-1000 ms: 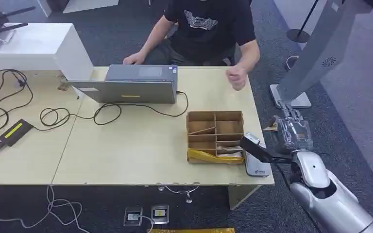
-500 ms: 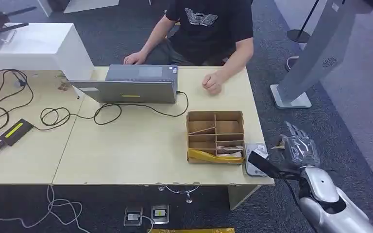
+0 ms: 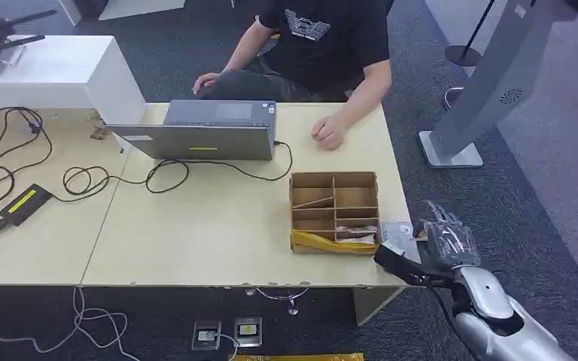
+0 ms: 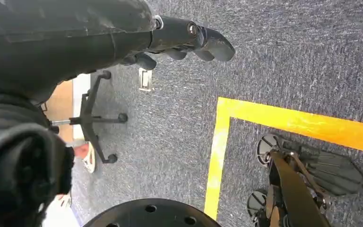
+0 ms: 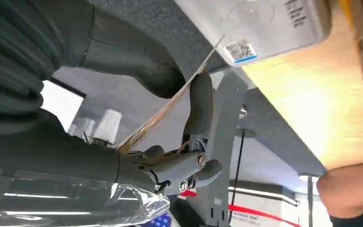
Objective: Pass the card to the sensor for recognition and then transmit it.
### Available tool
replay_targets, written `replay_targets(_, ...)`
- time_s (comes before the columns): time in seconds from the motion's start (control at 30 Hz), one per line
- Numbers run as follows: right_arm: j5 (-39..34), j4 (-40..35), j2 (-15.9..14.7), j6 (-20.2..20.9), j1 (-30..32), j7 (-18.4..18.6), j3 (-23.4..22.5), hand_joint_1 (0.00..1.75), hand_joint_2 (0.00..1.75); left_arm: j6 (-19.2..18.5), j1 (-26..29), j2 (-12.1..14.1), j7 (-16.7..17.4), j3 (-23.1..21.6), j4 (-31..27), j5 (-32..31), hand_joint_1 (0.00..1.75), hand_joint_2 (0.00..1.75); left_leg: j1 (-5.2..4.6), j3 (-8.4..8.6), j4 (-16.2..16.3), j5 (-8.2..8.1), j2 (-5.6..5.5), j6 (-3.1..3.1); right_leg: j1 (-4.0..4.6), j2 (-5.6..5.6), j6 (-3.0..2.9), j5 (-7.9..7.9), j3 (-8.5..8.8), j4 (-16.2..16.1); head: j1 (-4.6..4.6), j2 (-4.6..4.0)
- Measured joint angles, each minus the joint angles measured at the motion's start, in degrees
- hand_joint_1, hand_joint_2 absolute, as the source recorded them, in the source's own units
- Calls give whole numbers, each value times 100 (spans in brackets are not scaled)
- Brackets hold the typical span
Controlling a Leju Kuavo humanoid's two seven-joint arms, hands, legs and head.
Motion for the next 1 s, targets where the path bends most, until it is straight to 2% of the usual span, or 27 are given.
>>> replay_targets(0.23, -118, 168, 72, -11, -91, 24, 356, 175, 175, -2, -2, 0, 0, -9, 0, 22, 0, 0, 0, 0, 0, 0, -1, 0, 0, 0, 0, 0, -1, 0, -2, 2)
replay_targets(0.5, -365, 297, 76, -87, -78, 85, 566, 175, 175, -87, -2, 9, 20, -46, 0, 13, 0, 0, 0, 0, 1, 0, 0, 0, 0, 1, 0, 0, -3, 0, -2, 2)
replay_targets(1.0, -459, 374, 74, -234, -102, 157, 725, 175, 175, -107, -2, 39, -13, -87, 0, 72, 0, 0, 0, 7, 1, 0, 0, 0, 0, 3, 2, 2, 4, 0, -2, 0)
